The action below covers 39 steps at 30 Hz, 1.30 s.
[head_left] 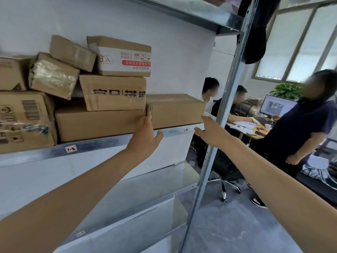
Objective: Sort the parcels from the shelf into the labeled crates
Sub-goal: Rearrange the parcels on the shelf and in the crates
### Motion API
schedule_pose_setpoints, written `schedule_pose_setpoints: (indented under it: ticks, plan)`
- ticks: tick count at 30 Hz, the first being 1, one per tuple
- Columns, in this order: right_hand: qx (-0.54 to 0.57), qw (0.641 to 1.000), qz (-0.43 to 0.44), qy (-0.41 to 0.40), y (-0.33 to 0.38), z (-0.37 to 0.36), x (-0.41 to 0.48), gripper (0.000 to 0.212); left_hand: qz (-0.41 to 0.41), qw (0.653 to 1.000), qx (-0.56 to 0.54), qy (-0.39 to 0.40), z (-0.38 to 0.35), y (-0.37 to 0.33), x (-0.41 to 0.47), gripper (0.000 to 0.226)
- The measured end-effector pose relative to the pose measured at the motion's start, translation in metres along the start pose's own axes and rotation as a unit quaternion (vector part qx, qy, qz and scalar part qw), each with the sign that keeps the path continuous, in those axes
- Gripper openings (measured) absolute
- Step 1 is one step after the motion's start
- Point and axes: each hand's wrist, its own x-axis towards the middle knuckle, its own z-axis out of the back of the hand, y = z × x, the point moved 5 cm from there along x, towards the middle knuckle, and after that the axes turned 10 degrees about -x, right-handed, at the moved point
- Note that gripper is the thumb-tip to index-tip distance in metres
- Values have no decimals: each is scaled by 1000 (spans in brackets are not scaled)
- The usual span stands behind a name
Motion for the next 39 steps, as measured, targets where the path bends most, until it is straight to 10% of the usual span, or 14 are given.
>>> schedule_pose_setpoints:
  ticks: [18, 39]
  plan:
    - [290, 957, -17, 13, -74, -13, 123, 80, 155, 972, -13, -179, -22, -25, 33, 43]
    - [545, 831, 34, 103, -127, -11, 50, 21, 130, 879, -259, -378, -74, -81, -59, 33]
